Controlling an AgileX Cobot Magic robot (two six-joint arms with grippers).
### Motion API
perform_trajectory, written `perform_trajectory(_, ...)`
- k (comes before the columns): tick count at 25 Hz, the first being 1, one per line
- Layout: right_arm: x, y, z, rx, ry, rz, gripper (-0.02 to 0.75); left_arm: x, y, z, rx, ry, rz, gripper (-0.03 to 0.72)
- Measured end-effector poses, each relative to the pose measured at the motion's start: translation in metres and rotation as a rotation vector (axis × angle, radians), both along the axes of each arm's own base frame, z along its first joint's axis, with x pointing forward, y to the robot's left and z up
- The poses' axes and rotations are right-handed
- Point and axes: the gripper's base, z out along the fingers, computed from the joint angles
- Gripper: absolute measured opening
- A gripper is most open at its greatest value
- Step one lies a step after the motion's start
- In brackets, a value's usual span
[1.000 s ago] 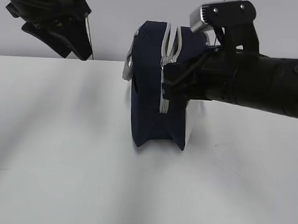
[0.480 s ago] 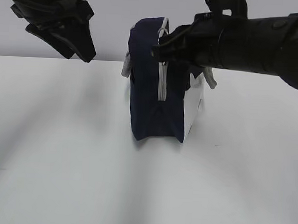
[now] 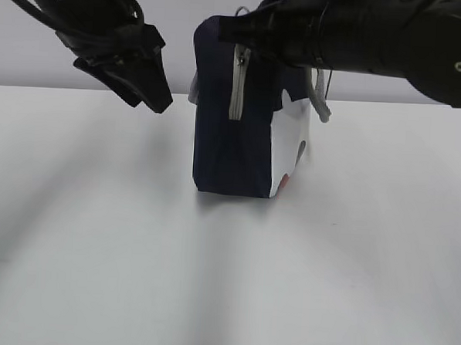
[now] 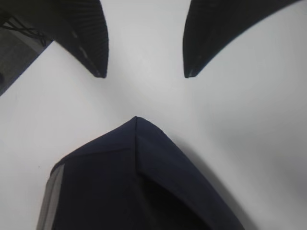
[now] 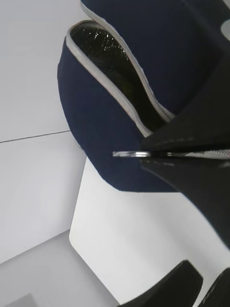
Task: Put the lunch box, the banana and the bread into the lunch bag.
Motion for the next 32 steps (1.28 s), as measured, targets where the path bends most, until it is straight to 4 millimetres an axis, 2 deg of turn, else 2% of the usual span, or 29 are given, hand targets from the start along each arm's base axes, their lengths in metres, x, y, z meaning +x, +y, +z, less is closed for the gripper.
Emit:
perform_trajectory(7, 0.001, 0.001, 0.006, 0.017, -0.009, -0.004, -0.001, 0.019, -0.015, -0.020, -0.095, -0.054, -0.028, 0.382)
perform_trajectory(15, 0.001, 0.001, 0.006, 0.019, -0.007, -0.005, -0.001, 0.029, -0.025, -0.022, -0.200, -0.120, -0.035, 0.369)
perform_trajectory(17, 0.001, 0.001, 0.006, 0.020, -0.006, -0.006, -0.001, 0.032, -0.027, -0.029, -0.207, -0.112, -0.037, 0.325)
perform_trajectory(20, 0.001, 0.000, 0.005, 0.016, -0.001, -0.008, -0.001, 0.036, -0.030, -0.038, -0.208, -0.106, -0.053, 0.188)
perform_trajectory(24, 0.002, 0.000, 0.004, 0.012, 0.005, -0.009, -0.001, 0.036, -0.030, -0.040, -0.186, -0.130, -0.102, 0.031)
perform_trajectory(26, 0.002, 0.000, 0.004, 0.016, 0.010, -0.012, -0.001, 0.035, -0.028, -0.042, -0.147, -0.139, -0.155, 0.006)
perform_trajectory(32, 0.002, 0.000, 0.003, 0.029, 0.024, -0.019, -0.001, 0.029, -0.017, -0.050, 0.029, -0.124, -0.278, 0.000)
